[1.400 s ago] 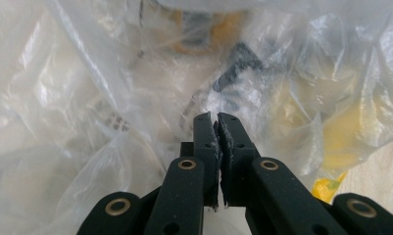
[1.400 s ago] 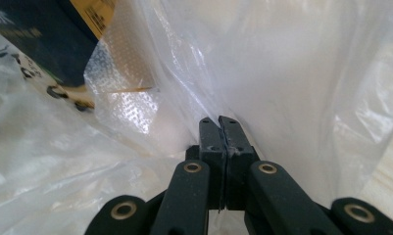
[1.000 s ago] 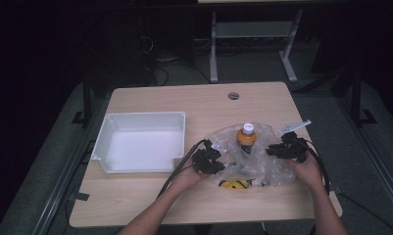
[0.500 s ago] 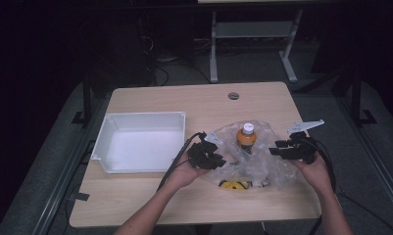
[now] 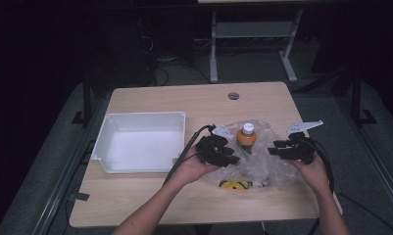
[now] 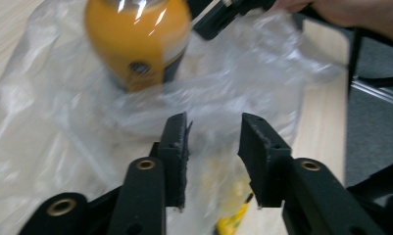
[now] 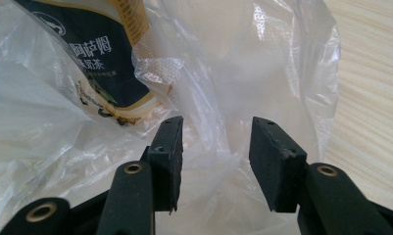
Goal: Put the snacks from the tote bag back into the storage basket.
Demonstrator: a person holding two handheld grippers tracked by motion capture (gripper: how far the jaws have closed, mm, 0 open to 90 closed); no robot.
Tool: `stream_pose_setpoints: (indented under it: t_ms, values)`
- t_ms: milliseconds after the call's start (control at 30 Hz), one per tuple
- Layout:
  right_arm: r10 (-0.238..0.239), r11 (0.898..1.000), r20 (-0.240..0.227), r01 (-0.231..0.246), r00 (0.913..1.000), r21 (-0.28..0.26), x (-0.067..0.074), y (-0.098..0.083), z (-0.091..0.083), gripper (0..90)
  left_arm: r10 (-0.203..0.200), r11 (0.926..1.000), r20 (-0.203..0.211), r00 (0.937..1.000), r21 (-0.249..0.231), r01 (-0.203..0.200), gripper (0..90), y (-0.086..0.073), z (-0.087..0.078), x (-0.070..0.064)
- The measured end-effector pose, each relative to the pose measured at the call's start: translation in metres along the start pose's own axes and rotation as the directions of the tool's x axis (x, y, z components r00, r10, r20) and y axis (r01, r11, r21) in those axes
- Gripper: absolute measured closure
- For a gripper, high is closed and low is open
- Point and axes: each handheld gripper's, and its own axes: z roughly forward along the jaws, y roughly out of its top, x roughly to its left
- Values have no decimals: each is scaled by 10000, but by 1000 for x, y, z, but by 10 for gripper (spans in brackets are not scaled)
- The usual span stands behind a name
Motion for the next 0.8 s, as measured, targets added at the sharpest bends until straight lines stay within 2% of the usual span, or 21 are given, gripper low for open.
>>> stream_pose_setpoints:
  t_ms: [133,233,333,433,467,500,533,600,633,667,800]
  values:
    - [55,10000,-10,-55,10000,-24,2,1,1,557,86,10000,116,9999,-48,-85,598,10,2,-5]
    - [-14,9999,-63,13,10000,-144,1,1,1,557,319,9995,59,9995,23,-319,560,16,7,-8]
    - [-57,9999,-68,56,10000,-146,1,1,1,557,214,9997,130,9997,97,-215,519,18,16,-10]
    - [8,9999,-90,-9,10000,-171,0,0,1,557,326,9988,-110,9994,364,-322,438,18,26,-10]
    - [89,9998,-111,-91,9999,-164,0,0,1,557,204,9991,-70,9998,367,-201,423,17,30,-10]
    - [111,9998,-113,-113,9999,-154,-1,0,1,557,261,9986,-51,9996,460,-258,423,17,32,-9]
    - [68,9998,-119,-70,9999,-170,-2,-1,1,559,212,9987,-122,9997,472,-206,428,16,35,-10]
    - [94,9998,-123,-96,9999,-202,-2,-2,1,561,397,9971,-345,9986,657,-374,468,16,40,-9]
    - [143,9997,-132,-145,9998,-181,-2,-2,1,561,399,9967,-486,9980,720,-364,503,15,43,-10]
    - [110,9998,-138,-112,9998,-174,-3,-2,1,561,595,9944,-518,9969,908,-546,537,14,45,-10]
    - [128,9998,-158,-130,9998,-152,-2,-2,1,568,601,9938,-630,9962,971,-538,711,9,52,-10]
